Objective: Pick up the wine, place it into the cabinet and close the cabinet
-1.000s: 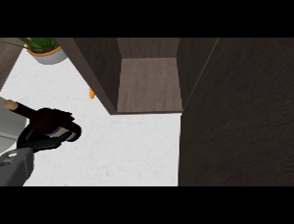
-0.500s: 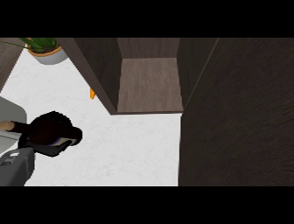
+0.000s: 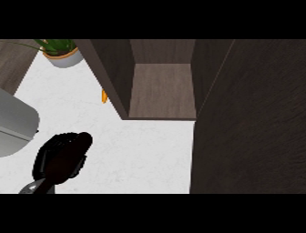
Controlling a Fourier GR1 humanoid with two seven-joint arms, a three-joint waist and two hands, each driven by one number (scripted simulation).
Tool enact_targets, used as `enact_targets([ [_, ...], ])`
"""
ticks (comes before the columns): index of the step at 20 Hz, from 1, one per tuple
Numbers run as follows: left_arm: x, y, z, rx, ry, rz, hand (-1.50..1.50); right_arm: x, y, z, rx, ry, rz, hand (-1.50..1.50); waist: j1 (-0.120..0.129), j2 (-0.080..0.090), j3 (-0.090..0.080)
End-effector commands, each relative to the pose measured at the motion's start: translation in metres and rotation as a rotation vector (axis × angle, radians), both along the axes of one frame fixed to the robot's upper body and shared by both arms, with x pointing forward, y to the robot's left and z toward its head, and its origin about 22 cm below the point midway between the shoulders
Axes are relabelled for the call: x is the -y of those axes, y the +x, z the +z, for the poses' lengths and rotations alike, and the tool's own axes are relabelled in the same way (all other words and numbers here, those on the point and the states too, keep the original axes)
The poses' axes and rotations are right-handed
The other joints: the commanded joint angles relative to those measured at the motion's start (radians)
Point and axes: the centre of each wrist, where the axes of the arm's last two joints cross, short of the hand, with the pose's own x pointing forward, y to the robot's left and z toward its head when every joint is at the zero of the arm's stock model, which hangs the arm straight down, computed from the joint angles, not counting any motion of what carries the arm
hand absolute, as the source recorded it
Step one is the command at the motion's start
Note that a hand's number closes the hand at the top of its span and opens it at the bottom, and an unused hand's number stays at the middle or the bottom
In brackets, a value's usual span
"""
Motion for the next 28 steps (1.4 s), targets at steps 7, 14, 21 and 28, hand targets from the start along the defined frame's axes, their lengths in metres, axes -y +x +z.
enact_targets([
  [7,0.038,-0.061,-0.021,-0.006,-0.146,-0.084,1.50,0.002,-0.004,-0.002,-0.005,0.005,-0.003,-1.50,-0.004,0.013,-0.016],
  [14,0.067,-0.045,0.044,0.060,-0.146,-0.127,1.50,-0.004,0.014,-0.002,-0.012,0.007,-0.012,-1.50,0.004,0.015,-0.015],
  [21,0.110,-0.062,0.091,0.070,-0.174,-0.127,1.50,0.006,0.006,0.002,0.001,0.029,0.016,-1.50,-0.013,0.018,-0.017],
  [28,0.122,-0.031,0.150,0.159,-0.129,-0.113,1.50,0.003,0.008,-0.014,-0.013,0.015,0.021,-1.50,-0.016,0.018,-0.017],
])
